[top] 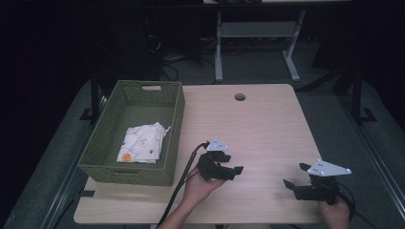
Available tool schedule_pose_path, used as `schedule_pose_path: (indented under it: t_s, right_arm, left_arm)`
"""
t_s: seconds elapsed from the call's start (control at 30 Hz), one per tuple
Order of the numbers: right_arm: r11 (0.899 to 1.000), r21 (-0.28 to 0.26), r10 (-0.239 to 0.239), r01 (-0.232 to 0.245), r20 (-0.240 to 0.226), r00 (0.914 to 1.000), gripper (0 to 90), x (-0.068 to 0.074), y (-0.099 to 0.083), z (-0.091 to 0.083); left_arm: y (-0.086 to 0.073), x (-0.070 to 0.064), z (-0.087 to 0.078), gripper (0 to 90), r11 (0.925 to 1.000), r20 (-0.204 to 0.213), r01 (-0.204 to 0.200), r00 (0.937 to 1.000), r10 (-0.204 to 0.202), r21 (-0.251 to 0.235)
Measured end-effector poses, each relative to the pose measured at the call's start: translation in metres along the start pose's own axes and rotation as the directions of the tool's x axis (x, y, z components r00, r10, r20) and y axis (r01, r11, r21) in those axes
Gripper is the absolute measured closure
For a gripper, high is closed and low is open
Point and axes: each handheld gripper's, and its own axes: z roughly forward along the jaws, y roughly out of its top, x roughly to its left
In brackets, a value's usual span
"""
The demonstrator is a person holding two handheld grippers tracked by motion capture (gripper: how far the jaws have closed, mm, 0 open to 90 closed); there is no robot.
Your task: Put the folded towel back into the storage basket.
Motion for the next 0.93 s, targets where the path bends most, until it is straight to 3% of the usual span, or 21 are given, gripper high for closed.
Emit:
schedule_pose_path:
  t_s: [0.37,0.43,0.6,0.63,0.93]
  right_arm:
    - [1.000,0.012,0.014,-0.014,-0.002,0.9999,14.0,0.001,-0.002,0.002]
    - [1.000,0.013,0.013,-0.012,-0.001,0.9999,14.0,0.001,-0.003,0.003]
    - [1.000,0.011,0.002,-0.002,0.000,1.0000,14.0,0.002,-0.003,0.003]
    - [1.000,0.011,0.007,-0.007,-0.006,1.0000,14.0,0.002,-0.002,0.003]
    - [1.000,0.009,-0.009,0.009,-0.017,0.9998,14.0,0.002,-0.001,0.002]
  left_arm:
    - [-0.025,-0.008,0.004,33.4,0.9997,0.037,-0.023,0.9990,0.023,0.008]
    - [-0.028,-0.012,0.003,33.2,0.9985,0.025,-0.050,0.9985,0.049,0.021]
    - [-0.033,-0.013,-0.001,32.3,0.9975,0.019,-0.067,0.9976,0.067,0.022]
    - [-0.036,-0.015,0.000,31.5,0.9957,0.002,-0.085,0.9964,0.085,0.037]
    - [-0.040,-0.021,0.000,30.3,0.9917,-0.002,-0.123,0.9924,0.123,0.037]
